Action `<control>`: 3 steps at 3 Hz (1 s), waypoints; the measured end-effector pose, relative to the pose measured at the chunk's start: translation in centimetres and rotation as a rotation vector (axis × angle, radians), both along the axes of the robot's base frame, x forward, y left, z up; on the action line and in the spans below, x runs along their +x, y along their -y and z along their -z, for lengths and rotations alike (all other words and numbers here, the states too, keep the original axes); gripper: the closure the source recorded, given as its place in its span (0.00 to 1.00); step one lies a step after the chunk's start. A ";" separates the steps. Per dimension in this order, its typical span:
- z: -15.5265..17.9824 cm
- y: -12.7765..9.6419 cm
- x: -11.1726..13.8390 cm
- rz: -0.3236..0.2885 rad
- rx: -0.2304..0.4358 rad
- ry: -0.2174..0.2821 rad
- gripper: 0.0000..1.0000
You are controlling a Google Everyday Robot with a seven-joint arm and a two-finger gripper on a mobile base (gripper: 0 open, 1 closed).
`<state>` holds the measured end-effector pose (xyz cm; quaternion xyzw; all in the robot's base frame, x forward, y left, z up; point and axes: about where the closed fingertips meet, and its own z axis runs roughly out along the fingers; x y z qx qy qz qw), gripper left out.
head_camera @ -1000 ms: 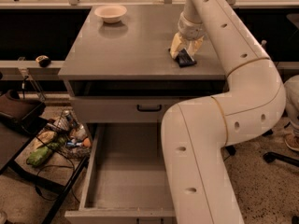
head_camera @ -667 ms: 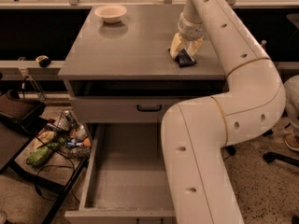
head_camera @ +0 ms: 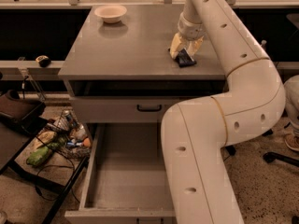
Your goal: Place rxbar blueberry into middle drawer
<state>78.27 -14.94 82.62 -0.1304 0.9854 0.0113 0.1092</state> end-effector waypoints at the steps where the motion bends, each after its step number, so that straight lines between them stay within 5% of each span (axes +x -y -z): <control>1: 0.0 0.0 0.0 0.000 0.000 0.000 0.75; 2: 0.0 0.0 0.0 0.000 0.000 0.000 0.75; 3: 0.0 0.0 0.0 0.000 0.000 0.000 0.56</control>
Offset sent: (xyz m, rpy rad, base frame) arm -0.1928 0.0468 0.3127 -0.7014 -0.3025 -0.2738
